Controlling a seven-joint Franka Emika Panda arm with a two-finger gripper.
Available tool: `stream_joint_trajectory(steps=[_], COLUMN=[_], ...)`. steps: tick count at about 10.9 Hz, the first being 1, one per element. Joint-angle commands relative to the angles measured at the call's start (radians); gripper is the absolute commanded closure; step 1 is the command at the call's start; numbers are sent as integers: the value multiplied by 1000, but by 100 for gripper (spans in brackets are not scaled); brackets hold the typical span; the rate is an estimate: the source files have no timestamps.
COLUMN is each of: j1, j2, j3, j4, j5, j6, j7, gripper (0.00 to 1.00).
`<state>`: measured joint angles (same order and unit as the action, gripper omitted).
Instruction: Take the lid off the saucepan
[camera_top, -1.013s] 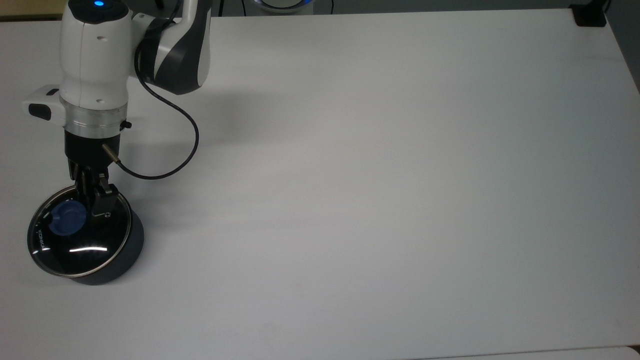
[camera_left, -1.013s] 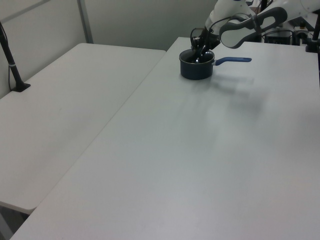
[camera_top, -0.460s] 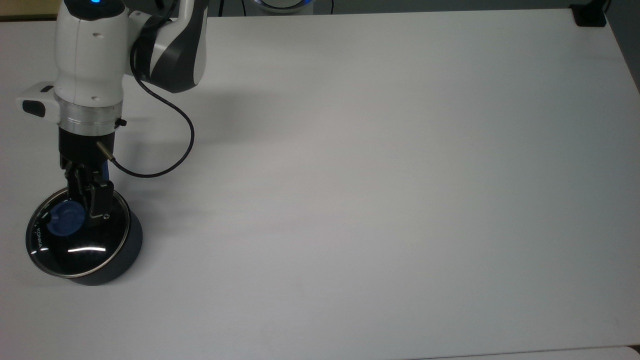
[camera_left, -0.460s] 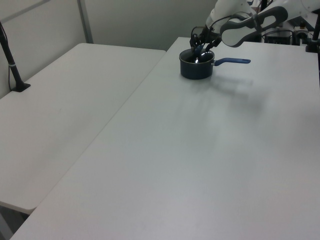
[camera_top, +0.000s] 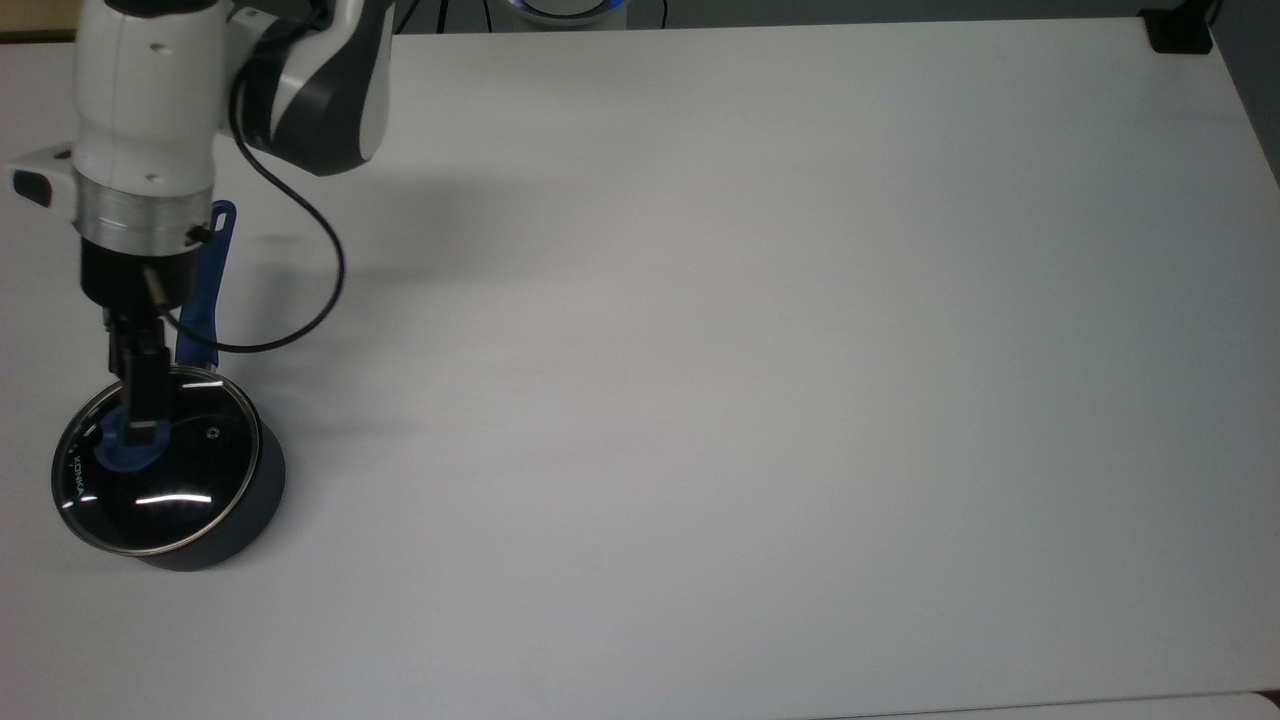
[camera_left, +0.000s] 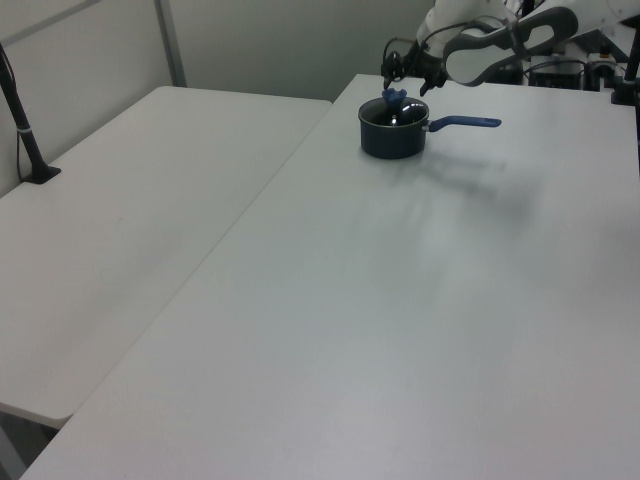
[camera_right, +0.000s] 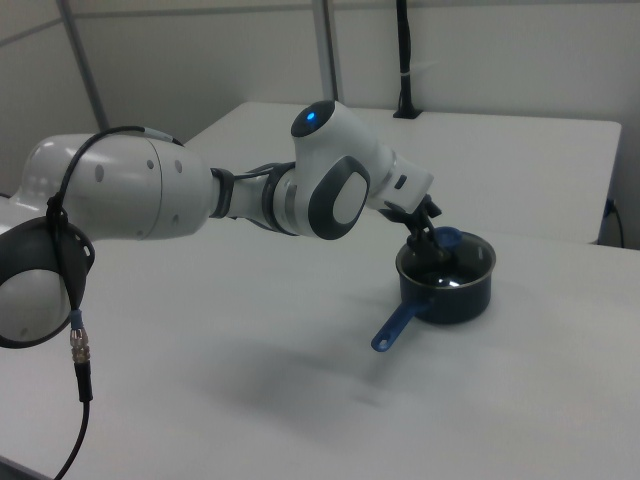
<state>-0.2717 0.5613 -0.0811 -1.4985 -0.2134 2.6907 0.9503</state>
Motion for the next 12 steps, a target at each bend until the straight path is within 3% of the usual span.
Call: stream_joint_trajectory(steps=[1,9,12], j1=[-4,8,8], j2=[5,123,124], j3=[-8,-11,-9], j4=[41,150,149], j5=[6,-11,-49], j6=[-25,-23,-23], j7=[160,185,177], gripper=[0,0,21])
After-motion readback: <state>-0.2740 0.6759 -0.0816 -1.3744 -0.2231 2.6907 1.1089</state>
